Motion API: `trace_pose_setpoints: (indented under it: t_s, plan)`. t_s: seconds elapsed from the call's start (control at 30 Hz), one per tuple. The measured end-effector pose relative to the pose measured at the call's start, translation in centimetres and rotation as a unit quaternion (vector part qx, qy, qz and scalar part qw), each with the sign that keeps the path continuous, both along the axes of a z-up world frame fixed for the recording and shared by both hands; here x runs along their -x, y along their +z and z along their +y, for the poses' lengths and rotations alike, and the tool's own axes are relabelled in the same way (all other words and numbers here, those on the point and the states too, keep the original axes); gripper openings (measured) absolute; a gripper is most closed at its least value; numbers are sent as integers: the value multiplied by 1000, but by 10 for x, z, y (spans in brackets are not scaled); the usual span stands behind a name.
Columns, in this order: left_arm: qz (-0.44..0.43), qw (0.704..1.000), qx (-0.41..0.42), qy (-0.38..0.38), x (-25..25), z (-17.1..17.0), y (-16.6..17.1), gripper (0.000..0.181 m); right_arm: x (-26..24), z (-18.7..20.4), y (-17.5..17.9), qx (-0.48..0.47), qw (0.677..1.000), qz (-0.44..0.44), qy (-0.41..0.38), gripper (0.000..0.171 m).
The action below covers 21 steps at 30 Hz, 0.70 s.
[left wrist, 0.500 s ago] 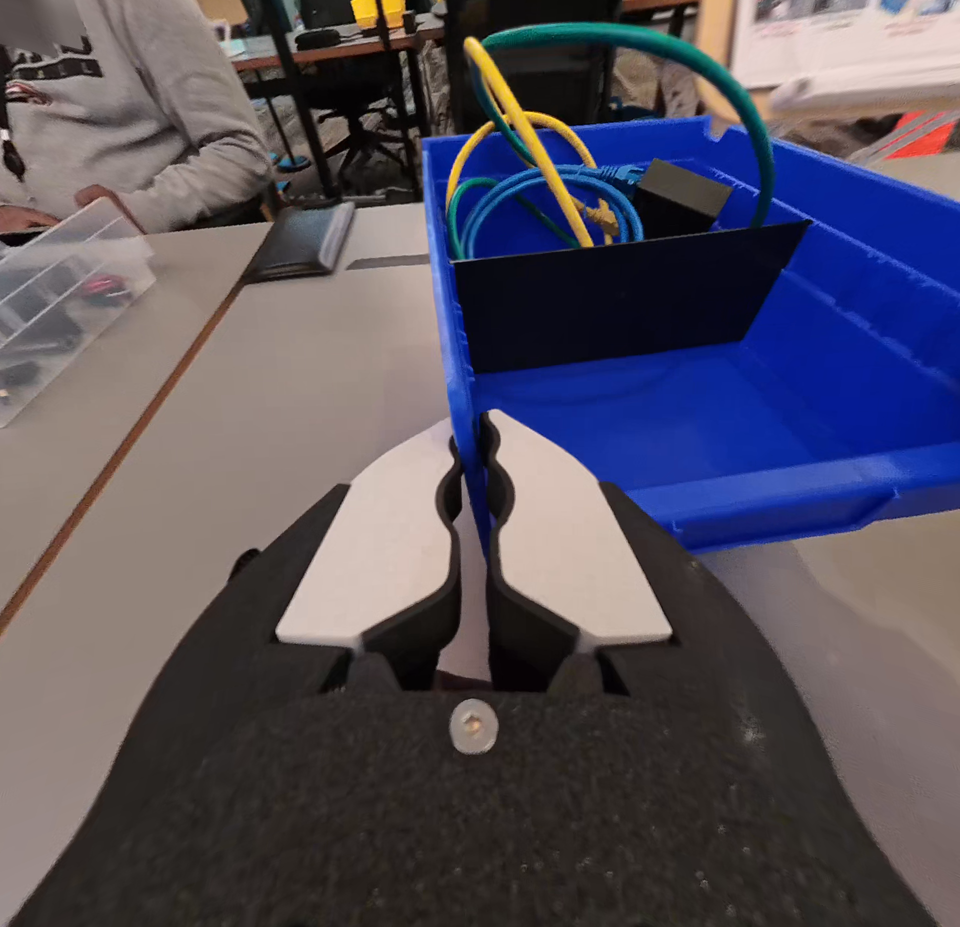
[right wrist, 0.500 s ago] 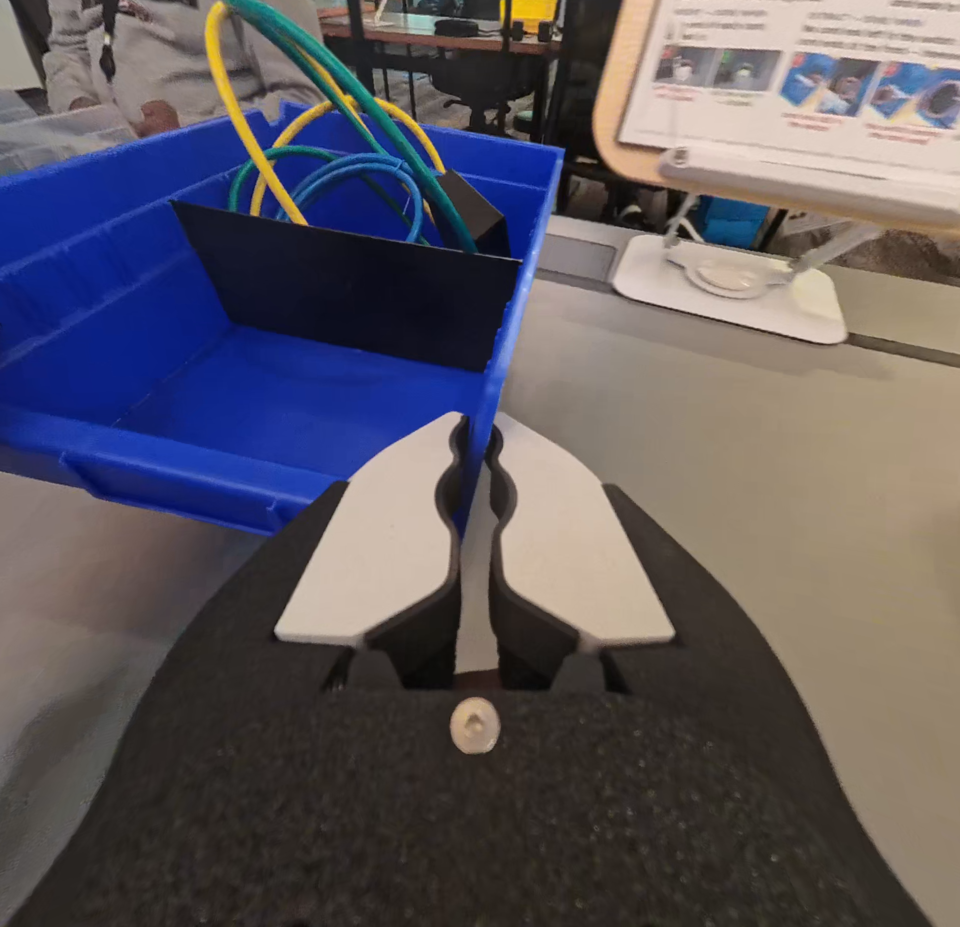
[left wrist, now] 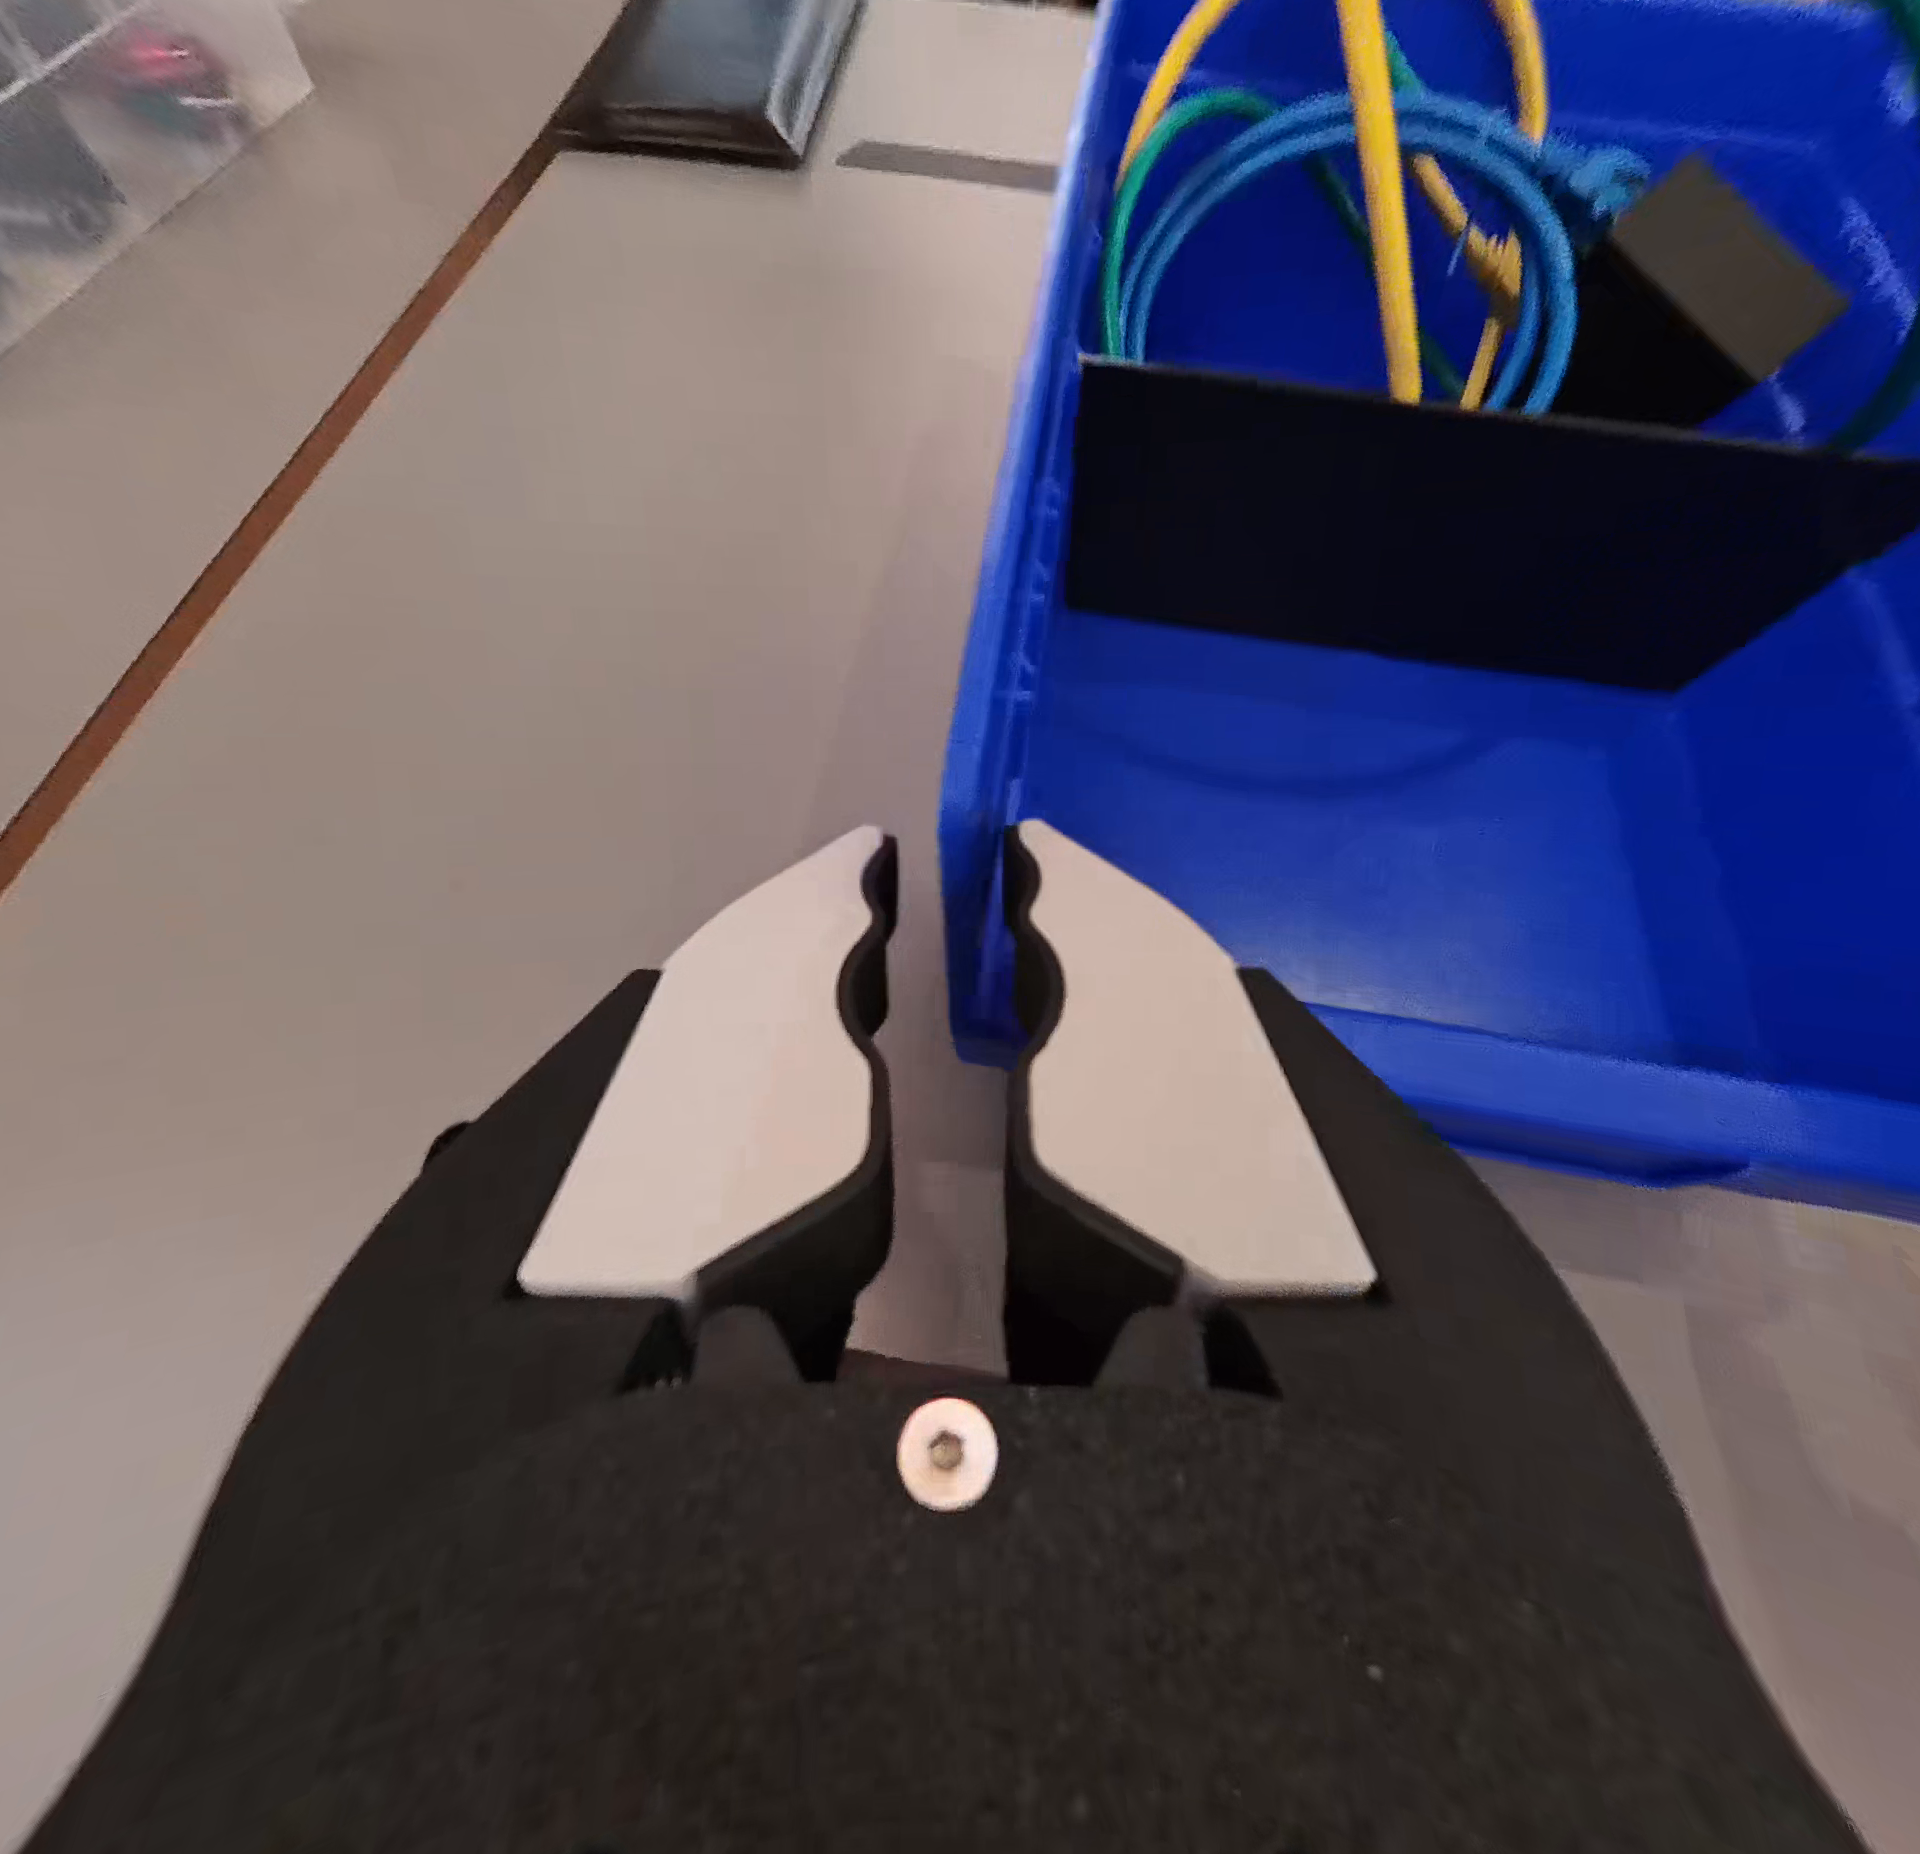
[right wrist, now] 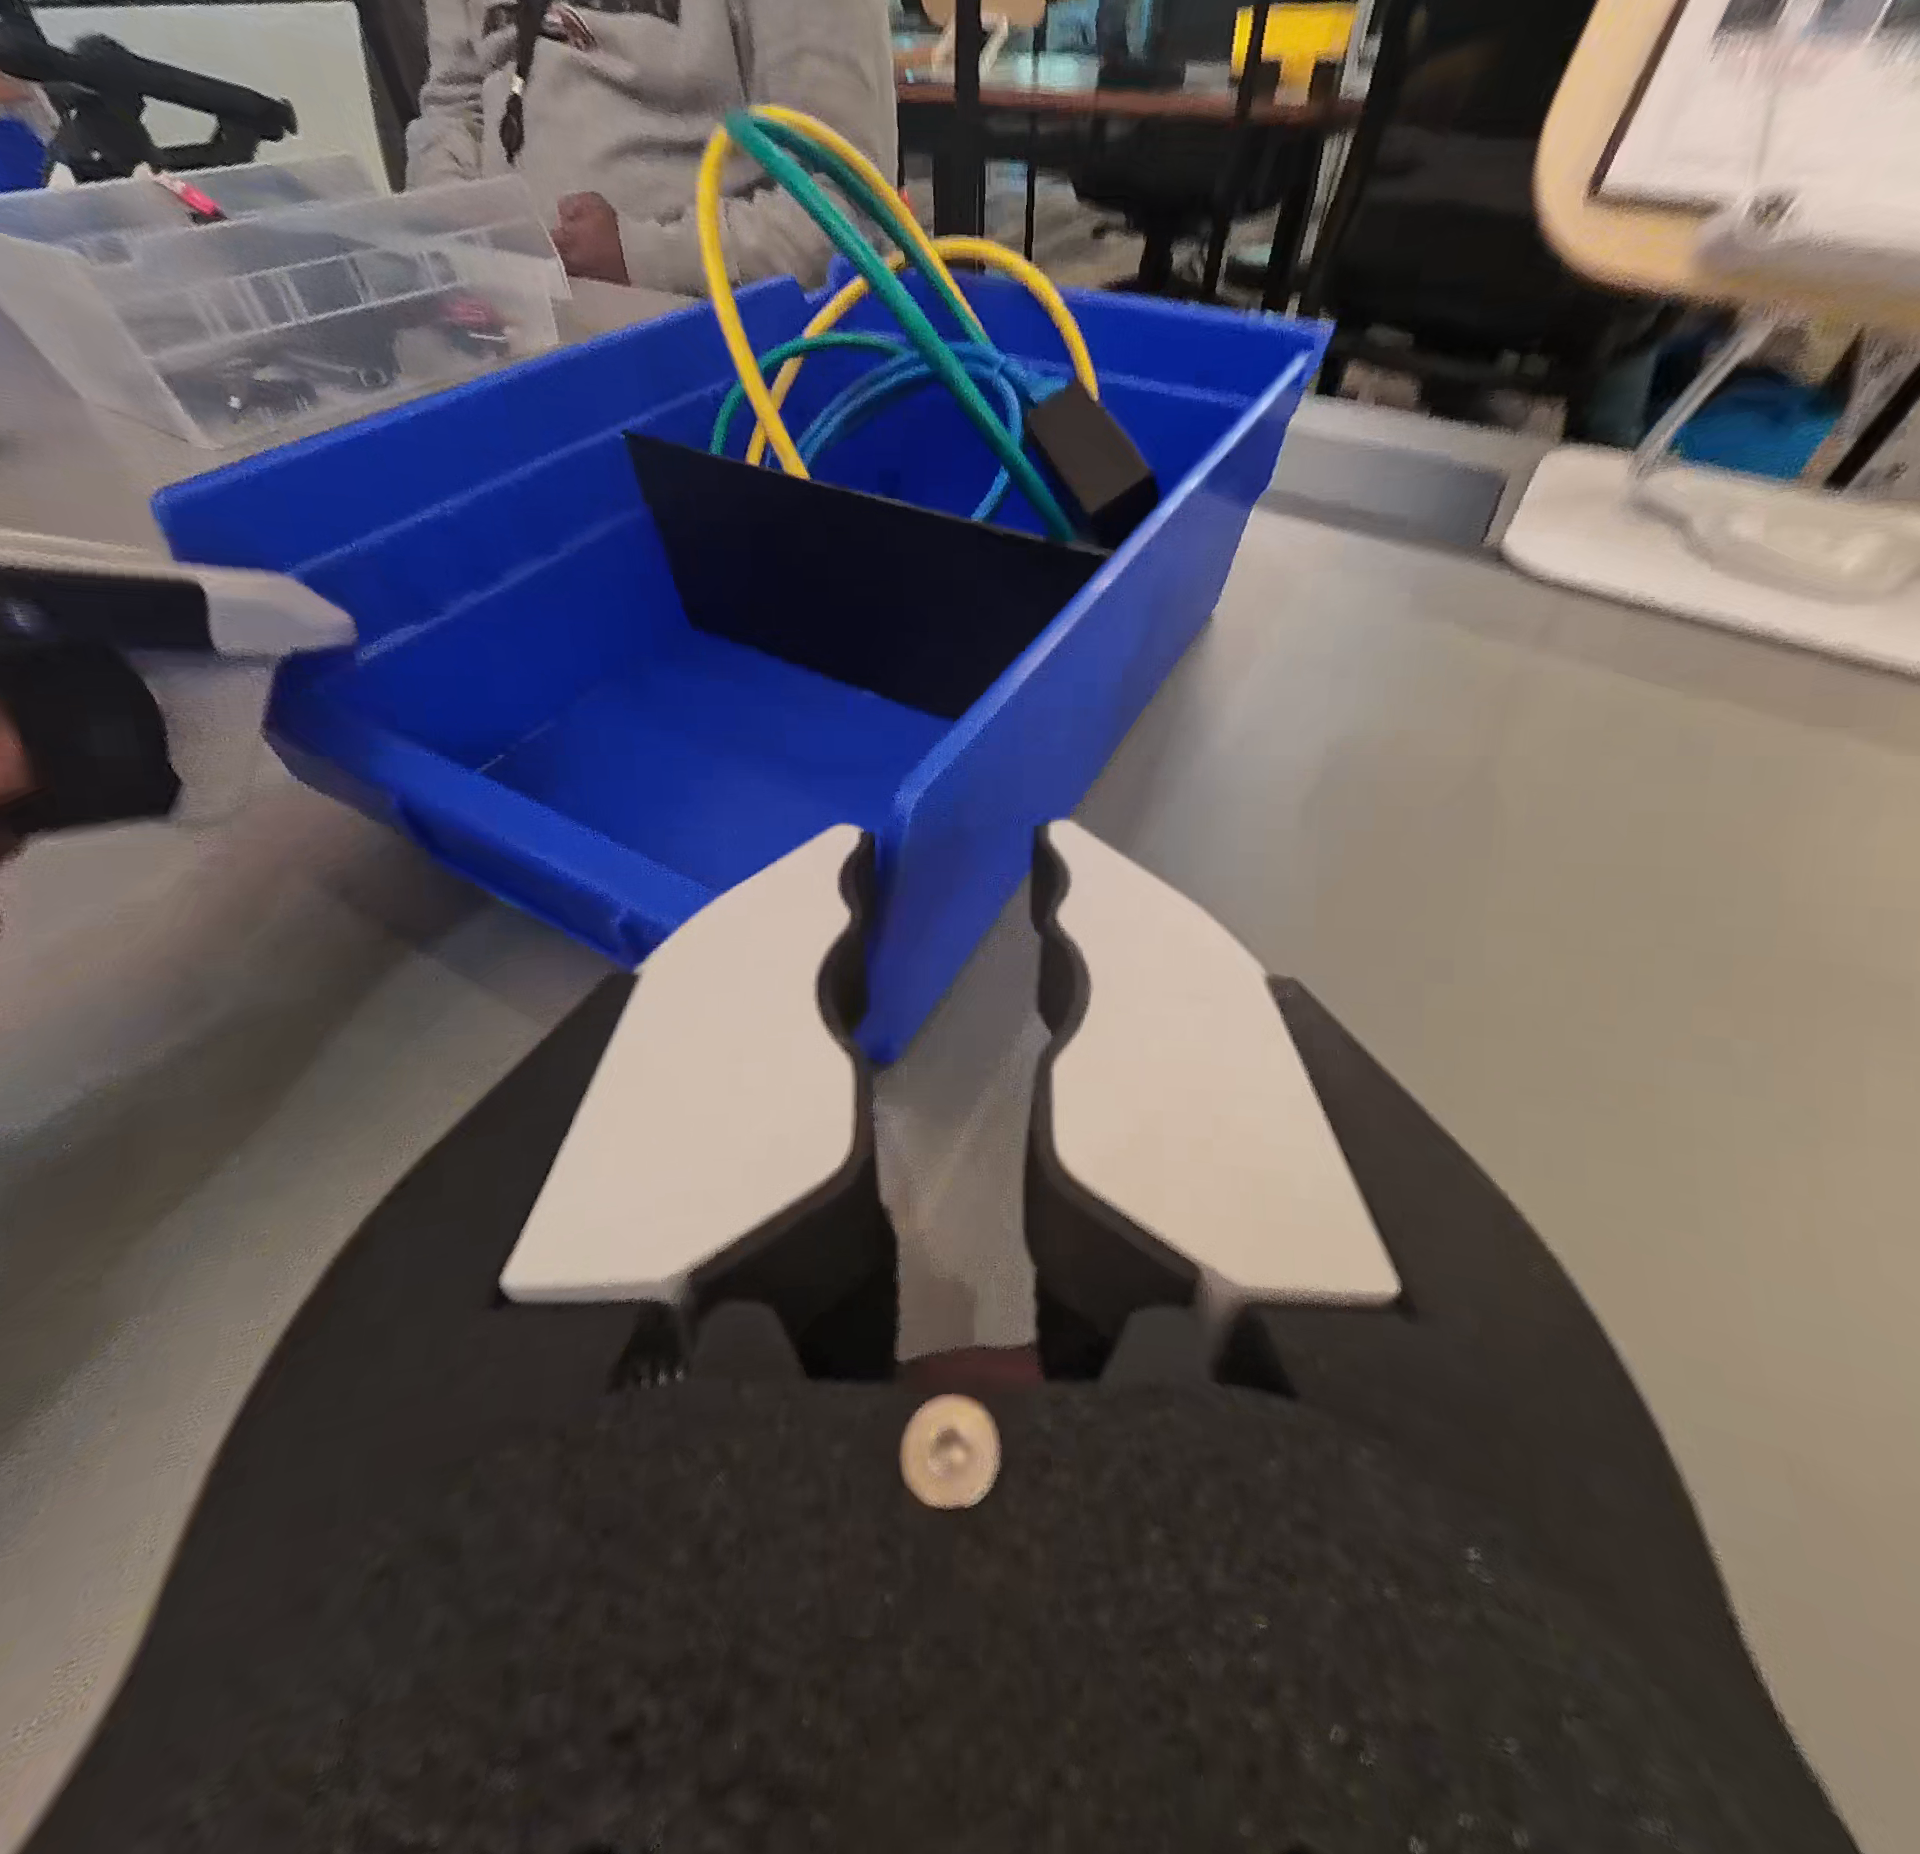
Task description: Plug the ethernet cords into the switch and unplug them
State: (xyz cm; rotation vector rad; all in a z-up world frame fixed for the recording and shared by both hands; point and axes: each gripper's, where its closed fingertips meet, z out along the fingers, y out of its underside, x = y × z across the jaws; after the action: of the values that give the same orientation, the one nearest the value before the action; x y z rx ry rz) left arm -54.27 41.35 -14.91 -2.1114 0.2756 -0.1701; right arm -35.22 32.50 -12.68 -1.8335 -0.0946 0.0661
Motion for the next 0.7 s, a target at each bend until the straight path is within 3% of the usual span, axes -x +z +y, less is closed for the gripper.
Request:
trace_pose_setpoints:
  t_s: [0.07,0.23,0.37,0.53,0.7]
  plan:
    - [-44,999,-12,6,3,-4,11,25,-10,-14,15,-47,997,-55,3,35]
    - [-102,991,-81,29,14,-23,45,33,-55,-71,75,-204,966,-161,-5,26]
    - [-89,990,-113,-8,-16,-45,58,36,-129,-111,101,-233,948,-207,-69,24]
    - [-54,987,-105,-114,-85,-90,48,36,-227,-163,103,-222,947,-191,-131,23]
    - [-51,974,-90,-202,-138,-134,37,36,-290,-205,90,-202,945,-214,-142,2]
